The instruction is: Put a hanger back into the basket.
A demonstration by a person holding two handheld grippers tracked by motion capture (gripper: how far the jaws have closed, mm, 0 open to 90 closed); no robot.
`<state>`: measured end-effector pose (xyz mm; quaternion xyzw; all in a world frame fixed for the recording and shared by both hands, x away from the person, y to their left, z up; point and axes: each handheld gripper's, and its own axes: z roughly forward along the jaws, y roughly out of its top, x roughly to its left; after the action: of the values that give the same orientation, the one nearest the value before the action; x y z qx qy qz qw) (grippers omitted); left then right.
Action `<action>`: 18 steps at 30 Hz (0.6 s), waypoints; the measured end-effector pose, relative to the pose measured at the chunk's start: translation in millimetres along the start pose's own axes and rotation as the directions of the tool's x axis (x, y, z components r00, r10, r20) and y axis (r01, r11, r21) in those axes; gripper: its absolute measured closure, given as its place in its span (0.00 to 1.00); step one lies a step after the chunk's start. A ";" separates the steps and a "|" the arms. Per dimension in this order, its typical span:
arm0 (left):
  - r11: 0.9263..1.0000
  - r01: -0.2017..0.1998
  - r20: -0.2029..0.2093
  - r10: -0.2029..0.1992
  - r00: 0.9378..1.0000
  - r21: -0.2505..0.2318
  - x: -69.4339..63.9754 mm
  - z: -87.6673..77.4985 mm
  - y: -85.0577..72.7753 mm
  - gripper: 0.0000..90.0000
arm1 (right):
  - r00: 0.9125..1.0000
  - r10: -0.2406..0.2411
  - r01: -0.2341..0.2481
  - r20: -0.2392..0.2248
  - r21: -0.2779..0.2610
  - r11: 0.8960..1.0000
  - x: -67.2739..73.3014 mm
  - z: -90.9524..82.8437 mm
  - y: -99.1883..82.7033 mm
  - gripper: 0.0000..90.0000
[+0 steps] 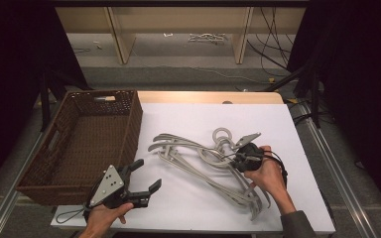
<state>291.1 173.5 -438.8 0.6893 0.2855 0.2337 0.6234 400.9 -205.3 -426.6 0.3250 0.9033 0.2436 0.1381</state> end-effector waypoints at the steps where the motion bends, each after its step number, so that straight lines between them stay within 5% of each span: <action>1: 1.000 0.001 -0.001 -0.001 1.000 -0.001 0.2 0.0 0.0 0.18 | 1.000 -0.012 0.012 0.002 -0.010 1.000 -0.4 -1.3 0.1 0.91; 12: 1.000 0.013 0.001 -0.013 1.000 -0.003 0.4 0.3 3.2 0.18 | 0.997 -0.070 0.071 0.009 -0.070 0.995 5.9 -23.5 0.3 0.91; 18: 0.998 0.044 0.021 -0.045 0.999 0.041 -0.7 9.6 14.6 0.18 | 0.988 -0.150 0.152 0.023 -0.095 0.984 16.4 -38.7 2.4 0.91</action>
<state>298.6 165.2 -425.4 0.6979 0.2987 0.2062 0.6174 374.1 -206.5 -394.3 0.2506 0.9114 0.2731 0.1788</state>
